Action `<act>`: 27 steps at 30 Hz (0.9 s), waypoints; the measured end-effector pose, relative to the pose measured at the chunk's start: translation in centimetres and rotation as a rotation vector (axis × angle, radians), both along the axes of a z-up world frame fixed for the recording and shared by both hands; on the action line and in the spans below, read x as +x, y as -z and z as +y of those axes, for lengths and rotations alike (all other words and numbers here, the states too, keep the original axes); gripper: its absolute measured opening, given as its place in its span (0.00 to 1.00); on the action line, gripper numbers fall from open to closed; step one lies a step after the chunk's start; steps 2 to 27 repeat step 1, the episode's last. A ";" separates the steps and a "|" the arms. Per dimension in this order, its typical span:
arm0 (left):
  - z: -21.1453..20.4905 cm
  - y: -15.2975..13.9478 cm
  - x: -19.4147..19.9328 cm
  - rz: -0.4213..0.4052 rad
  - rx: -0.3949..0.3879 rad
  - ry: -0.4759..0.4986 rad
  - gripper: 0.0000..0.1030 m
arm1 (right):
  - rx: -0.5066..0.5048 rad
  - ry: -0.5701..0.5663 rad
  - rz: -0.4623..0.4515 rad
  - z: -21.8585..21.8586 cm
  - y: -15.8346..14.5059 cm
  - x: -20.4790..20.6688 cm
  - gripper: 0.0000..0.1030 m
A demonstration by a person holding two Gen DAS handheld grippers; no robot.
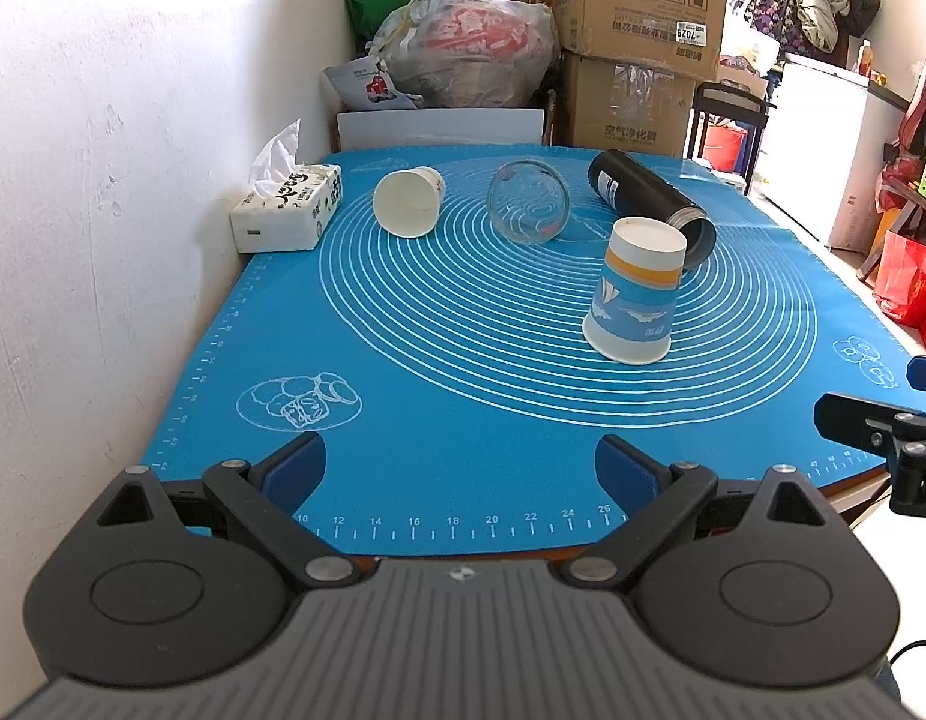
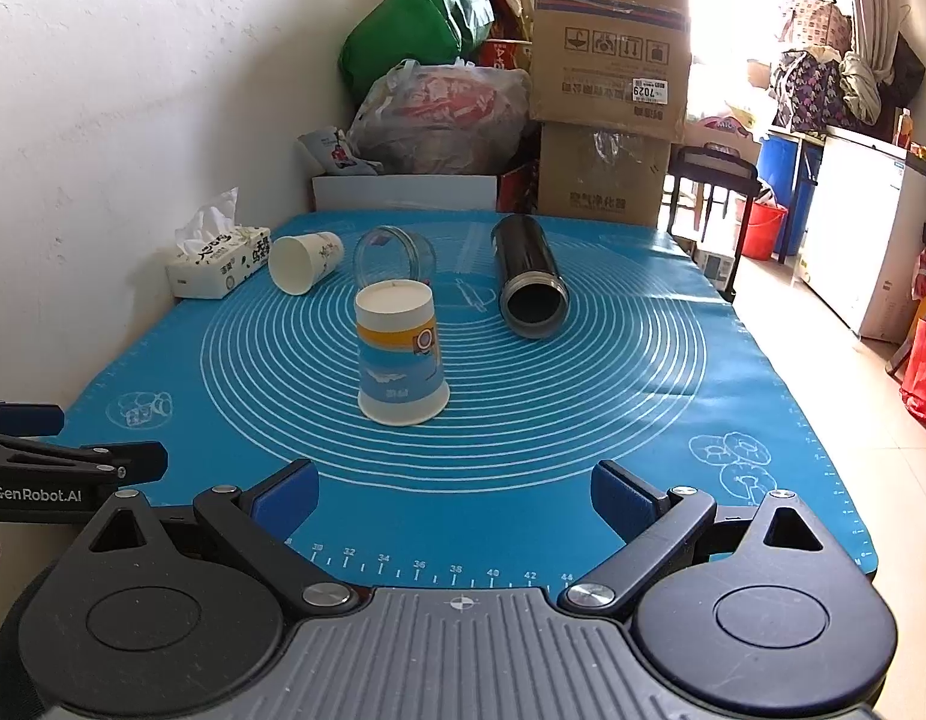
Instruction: Flip cup upside down
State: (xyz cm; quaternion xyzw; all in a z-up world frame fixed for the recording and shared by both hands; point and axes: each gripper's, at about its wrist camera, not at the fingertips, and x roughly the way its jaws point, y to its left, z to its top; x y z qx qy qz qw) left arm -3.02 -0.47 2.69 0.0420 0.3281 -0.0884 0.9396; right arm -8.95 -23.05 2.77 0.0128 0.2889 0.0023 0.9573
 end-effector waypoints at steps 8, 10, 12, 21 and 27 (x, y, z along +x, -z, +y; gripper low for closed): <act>-0.1 0.0 0.1 0.001 0.002 -0.001 0.93 | 0.002 0.001 0.001 -0.1 0.1 0.0 0.96; -0.1 0.0 0.1 0.001 0.002 -0.001 0.93 | 0.002 0.001 0.001 -0.1 0.1 0.0 0.96; -0.1 0.0 0.1 0.001 0.002 -0.001 0.93 | 0.002 0.001 0.001 -0.1 0.1 0.0 0.96; -0.1 0.0 0.1 0.001 0.002 -0.001 0.93 | 0.002 0.001 0.001 -0.1 0.1 0.0 0.96; -0.1 0.0 0.1 0.001 0.002 -0.001 0.93 | 0.002 0.001 0.001 -0.1 0.1 0.0 0.96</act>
